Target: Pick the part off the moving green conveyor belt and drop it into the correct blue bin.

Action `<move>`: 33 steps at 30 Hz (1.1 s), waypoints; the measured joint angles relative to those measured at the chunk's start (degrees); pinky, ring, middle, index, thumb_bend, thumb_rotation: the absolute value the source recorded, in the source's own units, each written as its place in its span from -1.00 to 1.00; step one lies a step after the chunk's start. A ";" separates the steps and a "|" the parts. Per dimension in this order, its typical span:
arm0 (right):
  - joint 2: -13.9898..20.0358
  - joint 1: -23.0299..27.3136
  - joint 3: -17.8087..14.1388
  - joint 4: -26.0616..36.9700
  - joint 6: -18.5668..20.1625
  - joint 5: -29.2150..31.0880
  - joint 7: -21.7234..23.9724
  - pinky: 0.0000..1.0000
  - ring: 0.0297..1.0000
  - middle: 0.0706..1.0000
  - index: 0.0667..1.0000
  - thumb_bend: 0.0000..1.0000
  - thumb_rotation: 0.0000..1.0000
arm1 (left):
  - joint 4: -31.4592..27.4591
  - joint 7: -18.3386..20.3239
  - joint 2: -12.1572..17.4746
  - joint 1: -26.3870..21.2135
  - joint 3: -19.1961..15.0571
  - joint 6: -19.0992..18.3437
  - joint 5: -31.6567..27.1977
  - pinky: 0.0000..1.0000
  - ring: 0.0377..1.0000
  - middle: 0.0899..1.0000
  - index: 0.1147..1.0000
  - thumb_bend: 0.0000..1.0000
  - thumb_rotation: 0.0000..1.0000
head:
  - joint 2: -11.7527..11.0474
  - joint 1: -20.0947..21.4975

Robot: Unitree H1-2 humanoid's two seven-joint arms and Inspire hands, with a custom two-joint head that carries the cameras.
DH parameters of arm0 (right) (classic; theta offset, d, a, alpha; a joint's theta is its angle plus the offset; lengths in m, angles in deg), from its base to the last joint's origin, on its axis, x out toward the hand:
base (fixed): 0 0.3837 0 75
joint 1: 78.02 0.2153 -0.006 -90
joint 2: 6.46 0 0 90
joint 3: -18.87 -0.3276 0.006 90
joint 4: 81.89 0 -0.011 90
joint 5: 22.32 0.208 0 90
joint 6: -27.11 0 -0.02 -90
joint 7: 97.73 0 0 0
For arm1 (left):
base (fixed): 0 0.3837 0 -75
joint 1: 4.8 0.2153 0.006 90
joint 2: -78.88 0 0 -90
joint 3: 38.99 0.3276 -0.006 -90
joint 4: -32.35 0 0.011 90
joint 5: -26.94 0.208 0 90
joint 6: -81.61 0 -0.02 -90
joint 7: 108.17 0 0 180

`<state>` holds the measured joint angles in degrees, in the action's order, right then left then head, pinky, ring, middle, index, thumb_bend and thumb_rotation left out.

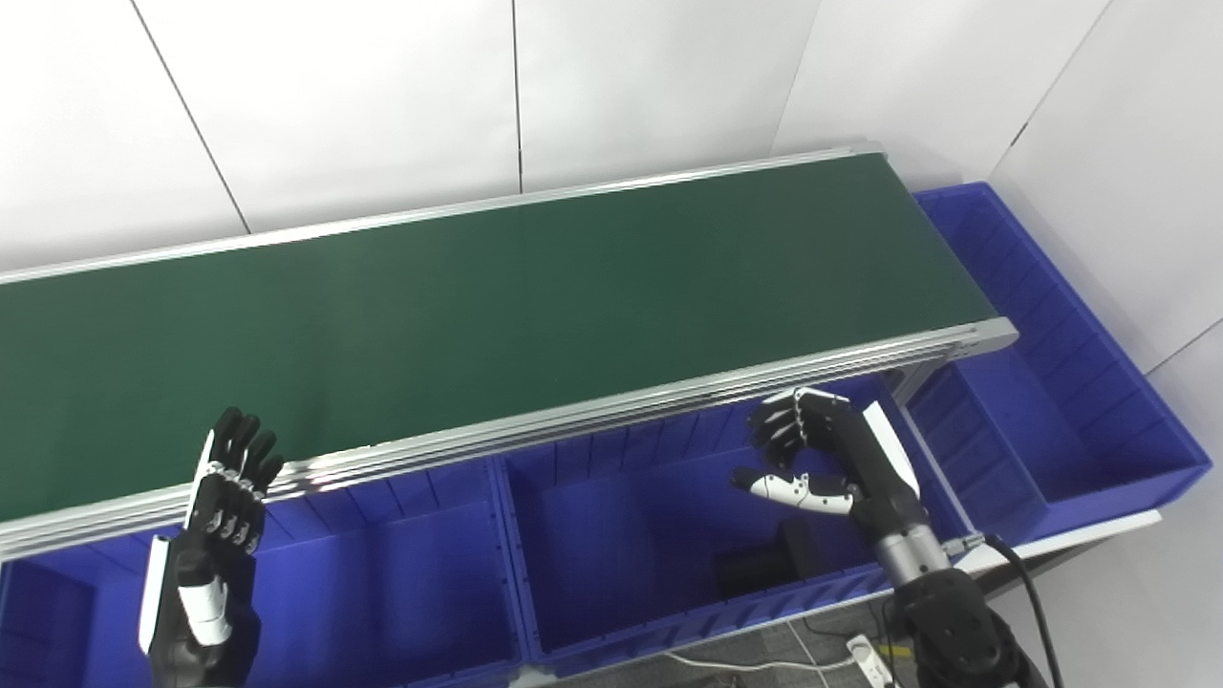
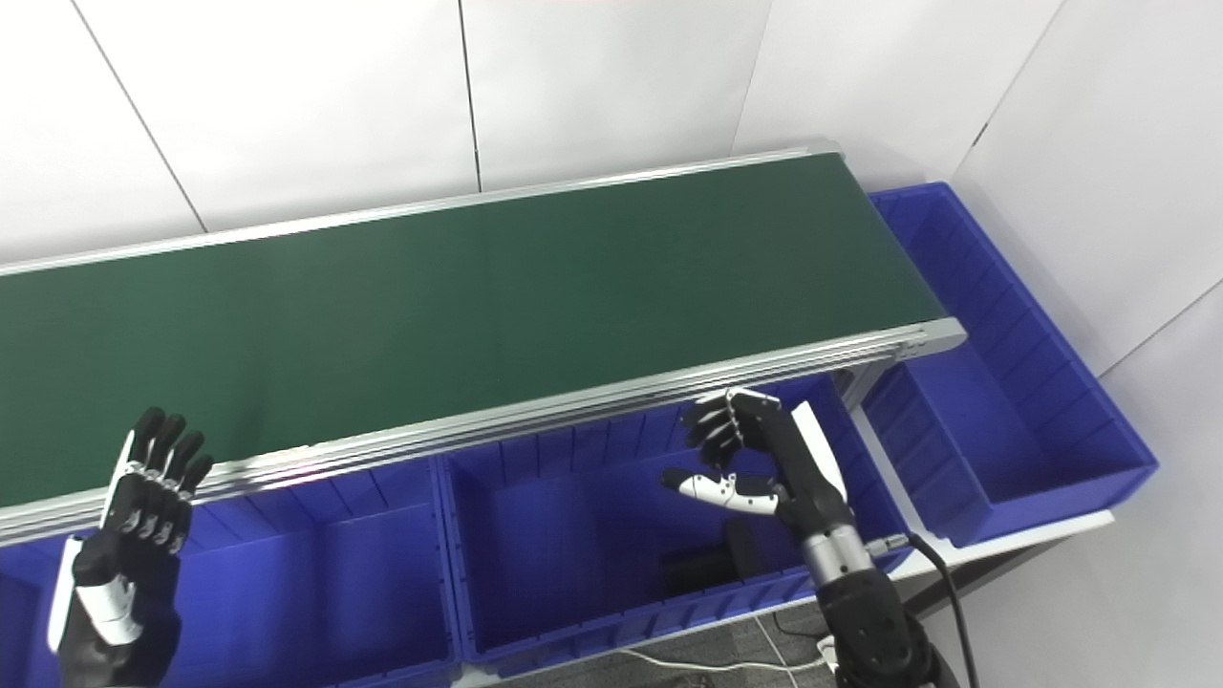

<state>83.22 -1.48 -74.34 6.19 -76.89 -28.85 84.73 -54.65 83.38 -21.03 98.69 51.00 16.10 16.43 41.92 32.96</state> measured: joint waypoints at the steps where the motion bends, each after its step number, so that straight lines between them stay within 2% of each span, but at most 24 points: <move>1: -0.01 -0.05 -0.02 -0.68 0.00 -0.02 0.00 -0.34 -0.23 -0.10 -0.02 0.03 -1.00 | 0.00 0.00 -0.01 0.00 0.00 0.00 0.00 0.78 0.86 0.83 0.88 0.80 0.72 | 0.00 0.00; 7: -0.04 -0.26 -0.02 -1.65 -0.32 -0.04 -0.05 -0.34 -0.23 -0.09 -0.02 0.03 -1.00 | 0.00 0.00 -0.18 0.05 0.00 0.00 0.01 0.79 0.87 0.84 0.88 0.80 0.72 | -0.18 -0.79; 9: -0.09 -0.25 -0.02 -1.59 -0.78 -0.04 -0.12 -0.27 -0.21 -0.09 0.01 0.03 -1.00 | 0.00 0.00 -0.25 0.11 -0.01 0.00 0.02 0.78 0.86 0.84 0.87 0.81 0.72 | -0.18 -1.05; 10: -0.18 -0.25 -0.01 -1.48 -0.90 0.07 -0.14 -0.11 -0.03 0.10 0.21 0.54 -0.78 | 0.00 0.00 -0.28 0.15 -0.02 0.00 0.02 0.77 0.85 0.83 0.87 0.79 0.72 | -0.18 -1.31; 11: -0.28 -0.26 0.02 -1.36 -1.13 0.39 -0.02 -0.06 0.03 0.16 0.28 0.71 -0.70 | 0.00 0.00 -0.32 0.18 -0.06 0.00 0.02 0.77 0.85 0.83 0.87 0.79 0.71 | -0.18 -1.49; 12: -0.36 -0.26 0.16 -1.17 -1.43 1.22 0.35 0.23 0.32 0.41 0.48 0.88 -0.40 | 0.00 0.00 -0.38 0.21 -0.13 0.00 0.02 0.77 0.85 0.83 0.87 0.78 0.72 | -0.18 -1.49; 13: -0.34 -0.26 0.46 -0.94 -1.74 1.96 0.88 0.33 0.42 0.50 0.55 0.94 -0.29 | 0.00 0.01 -0.44 0.22 -0.19 0.00 0.03 0.77 0.85 0.83 0.87 0.78 0.72 | -0.18 -1.49; 14: -0.33 -0.26 0.89 -0.62 -2.22 2.53 1.60 0.51 0.57 0.64 0.66 0.97 -0.15 | 0.00 0.04 -0.51 0.22 -0.27 0.00 0.03 0.77 0.85 0.83 0.87 0.78 0.72 | -0.44 -2.89; 15: -0.29 -0.25 1.45 -0.27 -2.92 2.62 2.03 0.60 0.66 0.71 0.72 0.99 -0.07 | 0.00 0.07 -0.60 0.21 -0.40 0.00 0.04 0.77 0.85 0.83 0.86 0.78 0.72 | -0.44 -2.90; 16: -0.27 -0.22 2.08 0.05 -3.97 2.61 2.50 0.75 0.81 0.83 0.80 1.00 0.08 | 0.00 0.21 -0.73 0.21 -0.55 0.00 0.04 0.77 0.84 0.82 0.85 0.77 0.71 | -0.61 -4.81; 19: -0.53 0.04 3.69 1.78 -4.93 2.15 3.22 0.83 0.92 0.91 0.85 1.00 0.20 | 0.05 1.05 -1.11 0.21 -0.84 0.00 -0.01 0.76 0.83 0.81 0.84 0.75 0.69 | -0.79 -6.85; 20: -0.73 0.30 4.01 2.08 -5.38 2.11 3.26 0.87 0.96 0.95 0.87 1.00 0.27 | 0.09 1.19 -1.31 0.21 -0.88 0.00 0.01 0.76 0.83 0.81 0.83 0.73 0.69 | -0.97 -9.20; 21: -0.93 0.58 4.25 2.08 -5.88 2.14 3.28 0.89 0.98 0.97 0.87 1.00 0.29 | 0.18 1.28 -1.53 0.21 -0.98 0.00 0.05 0.76 0.83 0.81 0.83 0.72 0.69 | -0.97 -9.23; 22: -1.24 0.83 4.57 2.07 -6.59 2.25 3.29 0.90 0.99 0.99 0.89 1.00 0.33 | 0.20 1.38 -1.78 0.21 -1.05 0.00 0.27 0.77 0.83 0.81 0.83 0.71 0.69 | -1.23 -11.32; 25: -2.83 1.44 6.17 2.04 -8.65 3.09 3.47 0.90 0.98 1.00 0.94 1.00 0.41 | 0.19 2.63 -2.18 0.21 -1.08 0.00 1.42 0.79 0.84 0.82 0.84 0.58 0.71 | -1.93 -14.23; 26: -3.57 1.65 6.82 2.02 -8.91 3.32 3.64 0.90 0.98 1.00 0.94 1.00 0.41 | 0.19 3.10 -2.39 0.17 -1.09 0.01 1.75 0.79 0.84 0.82 0.84 0.58 0.70 | -1.93 -14.24; 27: -4.23 1.80 7.34 1.93 -9.07 3.31 3.77 0.88 0.97 1.00 0.93 1.00 0.46 | 0.19 3.40 -2.69 0.10 -1.10 0.01 2.30 0.78 0.83 0.82 0.84 0.55 0.70 | -2.72 -16.50; 31: -5.41 1.96 8.43 1.42 -9.26 2.11 3.40 0.92 0.98 1.00 0.95 1.00 0.53 | 0.20 3.55 -4.22 0.07 -1.06 0.03 4.05 0.76 0.83 0.81 0.83 0.51 0.69 | -3.43 -18.19; 33: -5.42 2.07 8.88 0.88 -9.42 1.83 2.89 0.96 1.00 1.00 0.96 1.00 0.59 | 0.29 3.49 -4.27 0.04 -1.03 0.05 5.55 0.74 0.82 0.82 0.82 0.48 0.71 | -4.74 -21.86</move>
<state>77.80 0.58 -65.46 7.07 -86.31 -27.02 87.62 -54.36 86.87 -25.30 98.73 49.97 16.15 21.98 37.18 11.09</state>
